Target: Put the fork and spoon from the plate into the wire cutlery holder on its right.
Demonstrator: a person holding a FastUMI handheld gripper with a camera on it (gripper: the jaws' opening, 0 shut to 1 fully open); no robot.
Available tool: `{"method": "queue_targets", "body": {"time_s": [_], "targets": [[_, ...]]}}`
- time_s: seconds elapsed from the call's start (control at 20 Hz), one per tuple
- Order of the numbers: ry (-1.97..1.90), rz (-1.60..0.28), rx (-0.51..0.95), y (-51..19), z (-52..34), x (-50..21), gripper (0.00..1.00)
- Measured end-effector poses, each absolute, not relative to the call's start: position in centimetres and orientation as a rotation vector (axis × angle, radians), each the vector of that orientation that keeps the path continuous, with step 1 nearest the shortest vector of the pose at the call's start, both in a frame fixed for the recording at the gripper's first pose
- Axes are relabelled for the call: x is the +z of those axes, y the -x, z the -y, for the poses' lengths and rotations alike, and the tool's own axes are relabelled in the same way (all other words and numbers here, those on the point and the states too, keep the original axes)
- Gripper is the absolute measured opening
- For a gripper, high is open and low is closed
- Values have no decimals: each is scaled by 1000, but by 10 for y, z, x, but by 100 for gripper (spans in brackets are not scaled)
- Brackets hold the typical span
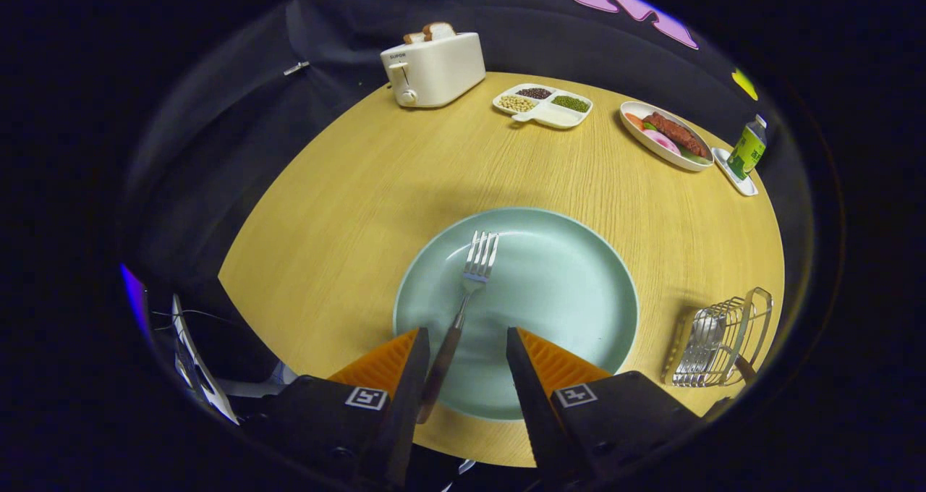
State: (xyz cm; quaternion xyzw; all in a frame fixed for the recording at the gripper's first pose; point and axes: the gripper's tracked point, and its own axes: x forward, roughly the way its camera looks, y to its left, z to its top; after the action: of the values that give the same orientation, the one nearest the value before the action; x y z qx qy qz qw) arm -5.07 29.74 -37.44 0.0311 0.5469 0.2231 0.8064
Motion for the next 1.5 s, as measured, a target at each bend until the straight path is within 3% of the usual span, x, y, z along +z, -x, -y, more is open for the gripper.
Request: {"method": "queue_targets", "body": {"time_s": [0.3, 0.4, 0.45, 0.55, 0.85, 1.15, 1.5], "targets": [[-13, -1246, 443, 54, -299, -403, 58], [48, -1229, 414, 46, -290, -407, 32], [64, -1243, 434, 48, -289, -409, 13], [61, -1250, 485, 50, -291, -403, 9], [3, -1164, 563, 43, -271, -356, 9], [47, -1129, 594, 47, -180, -281, 9], [165, -1291, 549, 62, -46, -270, 8]]}}
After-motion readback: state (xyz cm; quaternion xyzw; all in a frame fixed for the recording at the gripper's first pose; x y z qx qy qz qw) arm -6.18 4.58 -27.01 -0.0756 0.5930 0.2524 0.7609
